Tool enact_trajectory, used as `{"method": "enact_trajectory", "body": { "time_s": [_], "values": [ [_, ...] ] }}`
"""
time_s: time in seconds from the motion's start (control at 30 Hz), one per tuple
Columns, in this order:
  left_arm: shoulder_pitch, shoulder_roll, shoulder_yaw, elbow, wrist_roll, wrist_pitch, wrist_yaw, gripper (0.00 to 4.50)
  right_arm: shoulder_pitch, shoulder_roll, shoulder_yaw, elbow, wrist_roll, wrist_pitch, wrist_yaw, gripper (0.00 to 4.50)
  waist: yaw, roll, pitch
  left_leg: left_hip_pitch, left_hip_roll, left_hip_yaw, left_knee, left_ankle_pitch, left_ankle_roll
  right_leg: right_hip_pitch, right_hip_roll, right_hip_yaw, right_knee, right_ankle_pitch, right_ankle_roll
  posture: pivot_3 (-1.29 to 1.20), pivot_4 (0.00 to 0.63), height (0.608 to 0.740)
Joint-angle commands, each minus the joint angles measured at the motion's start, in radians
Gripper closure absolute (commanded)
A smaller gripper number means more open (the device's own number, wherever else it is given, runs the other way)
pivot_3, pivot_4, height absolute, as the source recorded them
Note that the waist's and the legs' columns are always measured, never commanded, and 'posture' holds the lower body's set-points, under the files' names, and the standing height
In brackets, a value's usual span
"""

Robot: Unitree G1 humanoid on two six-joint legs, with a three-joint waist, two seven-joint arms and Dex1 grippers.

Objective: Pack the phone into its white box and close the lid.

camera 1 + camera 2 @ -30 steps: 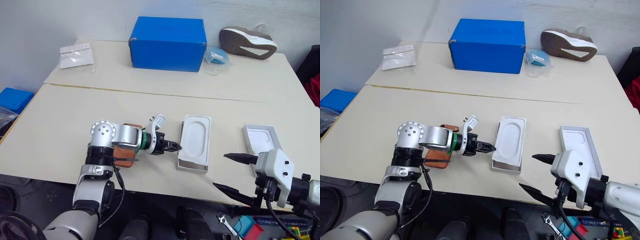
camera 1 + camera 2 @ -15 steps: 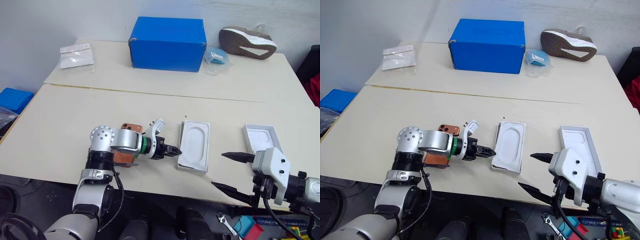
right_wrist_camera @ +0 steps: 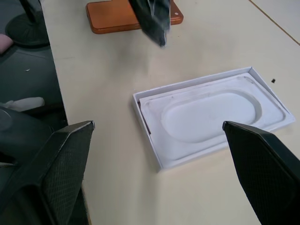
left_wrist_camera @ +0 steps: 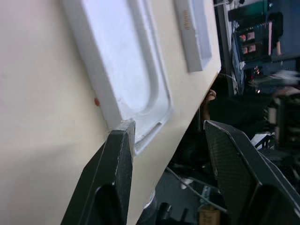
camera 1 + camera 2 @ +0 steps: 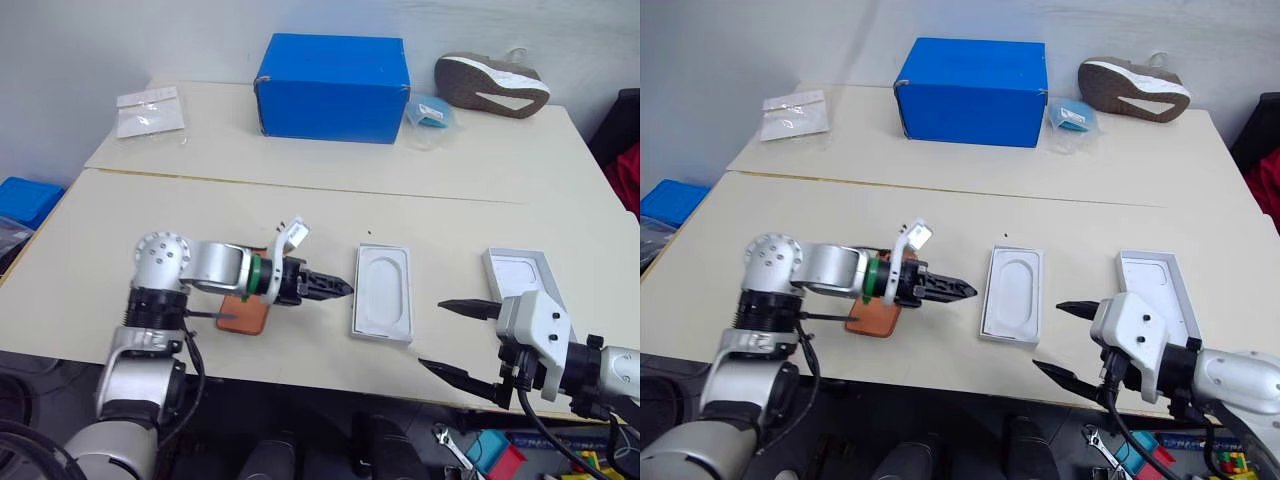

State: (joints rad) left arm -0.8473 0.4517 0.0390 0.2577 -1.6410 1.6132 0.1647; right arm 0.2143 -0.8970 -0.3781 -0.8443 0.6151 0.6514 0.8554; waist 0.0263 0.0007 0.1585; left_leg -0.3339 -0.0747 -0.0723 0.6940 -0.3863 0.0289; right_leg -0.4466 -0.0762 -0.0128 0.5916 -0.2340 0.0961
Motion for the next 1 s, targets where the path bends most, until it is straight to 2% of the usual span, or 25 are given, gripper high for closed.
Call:
{"method": "enact_trajectory", "body": {
  "time_s": [0.03, 0.13, 0.2, 0.27, 0.33, 0.5, 0.6, 1.0],
  "values": [
    [-0.014, 0.037, -0.001, -0.111, 0.100, -0.046, -0.205, 2.04, -0.093, -0.024, 0.076, 0.047, -0.027, -0.016, -0.010, 0.00, 0.000, 0.000, 0.000, 0.000, 0.000, 0.000, 0.000, 0.000, 0.000, 0.000, 0.000, 0.000, 0.000, 0.000, 0.000, 0.00, 0.150, 0.740],
    [0.034, 0.146, -0.109, -0.310, 0.363, -0.274, -0.532, 2.67, -0.202, -0.026, 0.182, 0.122, -0.068, -0.007, -0.017, 0.00, -0.007, 0.000, 0.000, -0.001, 0.000, 0.000, -0.001, 0.000, 0.000, -0.001, 0.000, 0.000, -0.001, 0.000, 0.000, 0.00, 0.150, 0.740],
    [0.084, 0.248, -0.219, -0.392, 0.588, -0.525, -0.796, 3.30, -0.294, -0.015, 0.278, 0.197, -0.123, -0.008, -0.028, 0.41, -0.012, 0.001, 0.001, 0.001, 0.000, 0.001, -0.002, 0.000, -0.001, -0.001, 0.001, 0.000, -0.001, 0.000, 0.000, 0.00, 0.150, 0.740],
    [0.119, 0.299, -0.268, -0.413, 0.723, -0.698, -0.966, 3.96, -0.377, -0.003, 0.366, 0.267, -0.175, -0.008, -0.032, 0.96, -0.012, 0.003, 0.002, 0.001, 0.001, 0.003, -0.003, 0.001, -0.001, -0.001, 0.001, 0.001, -0.005, 0.000, -0.001, 0.00, 0.150, 0.740],
    [0.143, 0.311, -0.273, -0.407, 0.803, -0.814, -1.067, 4.50, -0.458, 0.014, 0.450, 0.340, -0.234, -0.007, -0.040, 1.68, -0.013, 0.003, 0.002, 0.001, 0.001, 0.003, -0.002, 0.001, -0.001, -0.001, 0.000, 0.001, -0.004, -0.001, -0.001, 0.00, 0.150, 0.740],
    [0.183, 0.309, -0.261, -0.401, 0.921, -0.913, -1.147, 4.50, -0.625, 0.060, 0.612, 0.496, -0.384, -0.034, -0.044, 3.53, -0.004, 0.003, 0.002, -0.002, 0.001, 0.001, -0.003, 0.002, 0.000, -0.003, -0.001, 0.000, -0.004, -0.001, -0.001, 0.00, 0.150, 0.740],
    [0.197, 0.298, -0.251, -0.408, 0.955, -0.922, -1.158, 4.50, -0.672, 0.055, 0.692, 0.558, -0.472, -0.096, -0.009, 4.43, -0.001, 0.003, 0.002, -0.004, 0.000, 0.000, -0.003, 0.001, 0.003, -0.003, -0.001, -0.001, -0.004, -0.001, -0.001, 0.00, 0.150, 0.740],
    [0.233, 0.263, -0.212, -0.438, 0.996, -0.880, -1.156, 4.50, -0.785, 0.201, 0.799, 0.738, -0.604, -0.203, 0.037, 4.43, -0.010, 0.003, 0.002, -0.003, 0.000, 0.000, -0.003, 0.000, 0.004, -0.003, -0.001, -0.001, -0.002, 0.000, -0.001, 0.00, 0.150, 0.740]
  ]
}}
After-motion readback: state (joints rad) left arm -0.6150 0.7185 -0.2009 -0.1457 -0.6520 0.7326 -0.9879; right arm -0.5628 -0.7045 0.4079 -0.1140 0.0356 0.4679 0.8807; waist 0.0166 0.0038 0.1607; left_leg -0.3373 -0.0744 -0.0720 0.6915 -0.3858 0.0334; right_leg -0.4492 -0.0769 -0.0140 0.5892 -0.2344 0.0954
